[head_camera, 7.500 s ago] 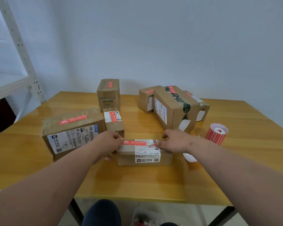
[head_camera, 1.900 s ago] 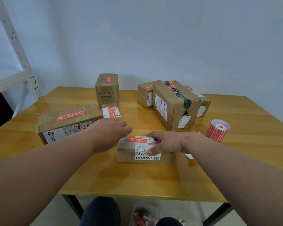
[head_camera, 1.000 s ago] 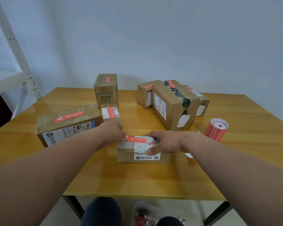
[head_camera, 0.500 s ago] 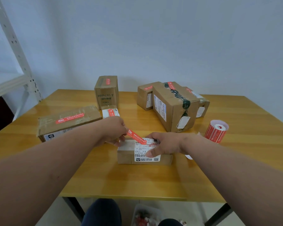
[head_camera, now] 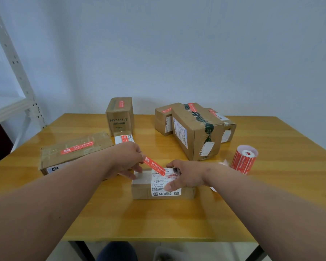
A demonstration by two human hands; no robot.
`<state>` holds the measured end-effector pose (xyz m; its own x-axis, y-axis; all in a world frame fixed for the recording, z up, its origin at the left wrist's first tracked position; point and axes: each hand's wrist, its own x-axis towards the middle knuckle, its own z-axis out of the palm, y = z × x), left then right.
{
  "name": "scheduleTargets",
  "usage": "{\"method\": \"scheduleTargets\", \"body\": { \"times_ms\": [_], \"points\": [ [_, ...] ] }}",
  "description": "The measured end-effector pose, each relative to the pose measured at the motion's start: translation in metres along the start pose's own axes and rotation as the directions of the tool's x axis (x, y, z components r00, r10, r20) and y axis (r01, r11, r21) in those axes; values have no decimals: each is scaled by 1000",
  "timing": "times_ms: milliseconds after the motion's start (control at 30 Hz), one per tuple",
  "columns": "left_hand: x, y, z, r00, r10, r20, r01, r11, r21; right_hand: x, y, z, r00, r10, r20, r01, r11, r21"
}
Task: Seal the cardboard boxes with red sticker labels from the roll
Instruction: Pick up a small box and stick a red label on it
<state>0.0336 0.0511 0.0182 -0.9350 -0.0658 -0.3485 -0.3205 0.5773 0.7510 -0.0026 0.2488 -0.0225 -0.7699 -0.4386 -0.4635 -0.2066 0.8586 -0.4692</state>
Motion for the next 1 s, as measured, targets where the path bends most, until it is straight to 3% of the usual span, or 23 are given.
{"method": "scheduleTargets", "body": {
  "times_ms": [367,533,600,700,867,1000],
  "points": [
    [-5,2,-17,1000,-5,-27,0,985,-174,-5,-2,-5,999,-10,-31,9,999,-31],
    [-2,-3,-10,999,-18,-33,12,983,-183,-13,-1,-19,994,-41,-102,70,948,309],
    [-2,-2,-5,999,-28,-43,20,983,-180,-14,0,-20,990,-45,-134,87,940,329],
    [-1,-4,0,1000,-20,-17,16,979,-205,-14,4,-19,993,-50,-109,79,954,289],
    [-2,-11,4,1000,-14,11,16,980,-196,-18,3,-13,980,102,169,-91,993,-70],
    [-2,-14,3,1000,-23,21,27,974,-224,-23,-12,-10,982,74,177,-50,990,-135]
  ]
}}
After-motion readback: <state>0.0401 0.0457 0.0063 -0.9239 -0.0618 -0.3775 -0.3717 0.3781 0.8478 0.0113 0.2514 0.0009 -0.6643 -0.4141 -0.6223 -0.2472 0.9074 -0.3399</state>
